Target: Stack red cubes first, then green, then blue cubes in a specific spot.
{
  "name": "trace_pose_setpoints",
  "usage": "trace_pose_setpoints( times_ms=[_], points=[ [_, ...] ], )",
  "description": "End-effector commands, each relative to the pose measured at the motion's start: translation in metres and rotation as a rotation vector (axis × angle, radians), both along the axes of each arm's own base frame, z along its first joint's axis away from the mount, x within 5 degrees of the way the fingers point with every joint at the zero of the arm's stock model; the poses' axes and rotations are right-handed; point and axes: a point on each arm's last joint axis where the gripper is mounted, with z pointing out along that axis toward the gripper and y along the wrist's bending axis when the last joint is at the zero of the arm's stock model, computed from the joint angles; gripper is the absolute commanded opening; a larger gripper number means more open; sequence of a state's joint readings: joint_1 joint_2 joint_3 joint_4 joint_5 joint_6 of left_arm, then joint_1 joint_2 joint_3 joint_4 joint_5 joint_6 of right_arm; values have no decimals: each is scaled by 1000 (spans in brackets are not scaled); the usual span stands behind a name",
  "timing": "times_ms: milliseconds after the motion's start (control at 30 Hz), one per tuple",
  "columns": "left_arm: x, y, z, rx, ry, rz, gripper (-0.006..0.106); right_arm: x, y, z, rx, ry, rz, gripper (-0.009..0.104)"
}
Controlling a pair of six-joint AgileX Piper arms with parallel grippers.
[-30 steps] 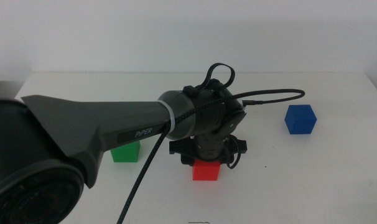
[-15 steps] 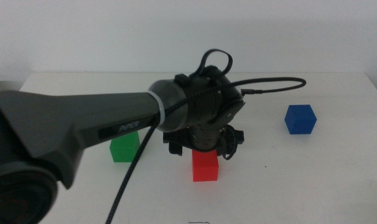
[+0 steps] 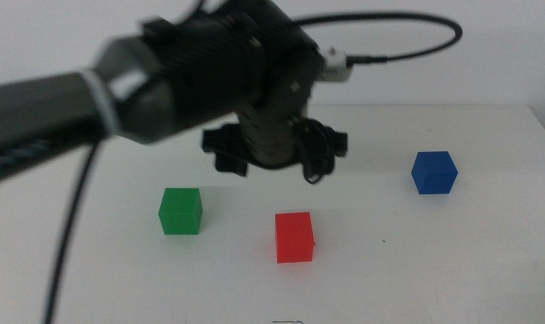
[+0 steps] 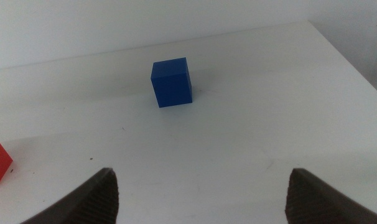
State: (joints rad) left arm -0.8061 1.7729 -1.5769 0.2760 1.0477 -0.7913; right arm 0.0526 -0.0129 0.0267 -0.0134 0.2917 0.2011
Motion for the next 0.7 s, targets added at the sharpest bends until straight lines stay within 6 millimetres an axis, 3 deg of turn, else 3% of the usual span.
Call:
trace_pose_setpoints(
  times_ms=[0,200,500,667],
  points=[
    [-6,23,44,-29,-105,-2,93,0,0,11,-16,-100,-4,85],
    [5,65,57,-21,-49,-11,93,0,0,11,-15,-100,-4,85],
    [33,125,54,-28,41,23,93,0,0,11,-15,-100,-4,85],
    [44,148,50,-23,51,43,93,0,0,11,-15,-100,-4,85]
  ],
)
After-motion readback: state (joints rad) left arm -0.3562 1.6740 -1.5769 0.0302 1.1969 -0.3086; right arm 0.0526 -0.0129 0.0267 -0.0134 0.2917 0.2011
